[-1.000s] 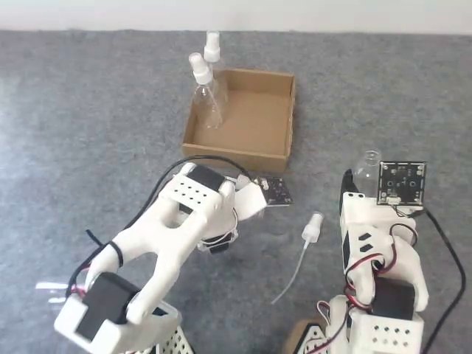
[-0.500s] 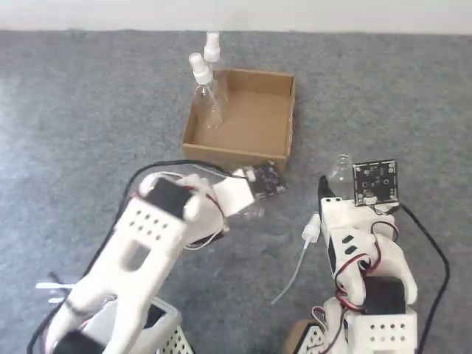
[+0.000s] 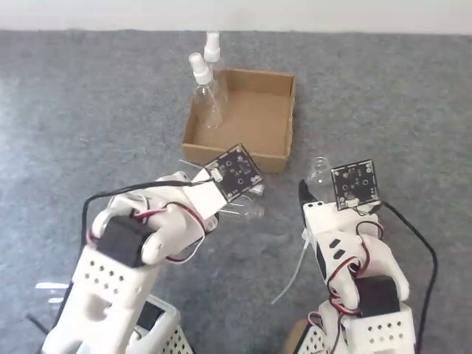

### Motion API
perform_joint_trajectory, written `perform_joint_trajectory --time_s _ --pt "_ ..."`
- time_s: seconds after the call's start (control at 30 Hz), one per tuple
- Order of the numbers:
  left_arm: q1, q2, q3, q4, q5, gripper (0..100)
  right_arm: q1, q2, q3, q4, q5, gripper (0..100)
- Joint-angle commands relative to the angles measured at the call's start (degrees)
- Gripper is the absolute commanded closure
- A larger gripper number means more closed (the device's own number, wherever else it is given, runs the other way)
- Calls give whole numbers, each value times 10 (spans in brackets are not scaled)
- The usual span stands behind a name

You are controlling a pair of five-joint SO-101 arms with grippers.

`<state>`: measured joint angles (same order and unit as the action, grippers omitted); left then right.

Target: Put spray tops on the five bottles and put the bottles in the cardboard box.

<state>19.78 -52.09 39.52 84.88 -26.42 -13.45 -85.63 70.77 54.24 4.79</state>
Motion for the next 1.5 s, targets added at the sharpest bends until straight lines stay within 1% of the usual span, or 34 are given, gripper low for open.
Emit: perform_joint_trajectory --time_s 0.0,0.07,0.17,0.4,0.63,0.97,1.07,1.23,1.37,1.47 --pt "-4 -43 -9 -48 42 989 -13 -10 -5 -14 -18 946" --pt "-4 -59 11 -77 52 989 -21 -10 -5 -14 -39 946" --pt "-4 -90 40 -116 79 989 -35 -10 -5 -14 -43 949" --pt "-4 -185 86 -158 152 989 -53 -10 3 -15 -44 949" --pt "-4 -261 145 -200 192 989 -65 -10 31 -57 -41 948" --pt "-4 -348 179 -207 232 988 -66 -10 36 -67 -44 950" --pt "-4 -370 189 -214 245 988 -88 -10 36 -67 -44 950" --pt "-4 -403 218 -237 247 988 -115 -10 42 -68 -40 949" --pt "-11 -422 220 -238 248 988 -120 -10 68 -111 -40 950" --pt "-52 -442 217 -251 277 988 -120 -10 101 -185 -40 950"
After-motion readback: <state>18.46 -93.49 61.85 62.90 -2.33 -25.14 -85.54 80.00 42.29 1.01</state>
